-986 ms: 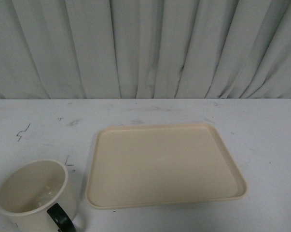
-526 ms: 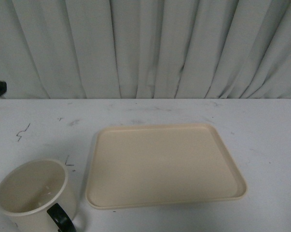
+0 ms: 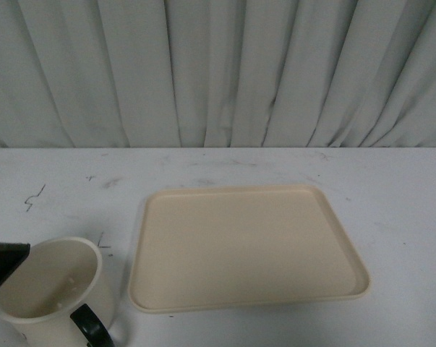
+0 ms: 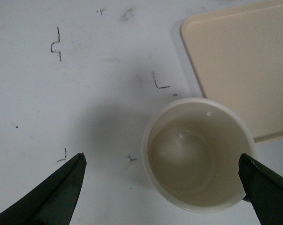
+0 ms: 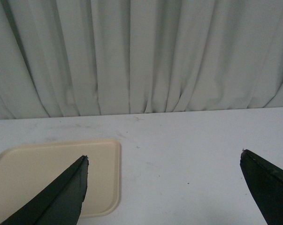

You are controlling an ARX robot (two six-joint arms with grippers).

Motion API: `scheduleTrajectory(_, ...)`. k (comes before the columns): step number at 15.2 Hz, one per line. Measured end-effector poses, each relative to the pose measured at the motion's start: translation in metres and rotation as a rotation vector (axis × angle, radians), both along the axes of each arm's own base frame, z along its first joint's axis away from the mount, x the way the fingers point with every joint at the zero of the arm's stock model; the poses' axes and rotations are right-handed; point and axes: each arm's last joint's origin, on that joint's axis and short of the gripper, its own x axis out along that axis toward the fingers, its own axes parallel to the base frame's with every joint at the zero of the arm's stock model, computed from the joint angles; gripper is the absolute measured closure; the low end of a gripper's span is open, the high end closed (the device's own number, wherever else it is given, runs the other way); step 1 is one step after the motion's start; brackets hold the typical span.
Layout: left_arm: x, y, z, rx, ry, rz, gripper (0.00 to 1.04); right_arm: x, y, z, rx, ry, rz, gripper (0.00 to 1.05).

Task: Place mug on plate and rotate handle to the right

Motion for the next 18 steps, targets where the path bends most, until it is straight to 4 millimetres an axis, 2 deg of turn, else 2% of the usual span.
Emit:
scheduleTrajectory(8,0.019,0.003,-0.045,-0.098,0.056,0.088,0.07,0.0,0.0,0.0,0.0,0.0,0.0,0.06)
scheduleTrajectory(12,0.018,0.005,-0.051,-0.104,0.074,0.106,0.08,0.0,0.0,0.0,0.0,0.0,0.0,0.06)
scheduleTrajectory(14,0.017,0.003,-0.051,-0.095,0.081,0.097,0.35,0.0,0.0,0.0,0.0,0.0,0.0,0.06)
scheduleTrajectory(17,0.016,0.002,-0.049,-0.095,0.079,0.087,0.66,0.0,0.0,0.0,0.0,0.0,0.0,0.06)
scheduleTrajectory(18,0.016,0.002,-0.049,-0.093,0.081,0.086,0.8,0.0,0.0,0.0,0.0,0.0,0.0,0.06)
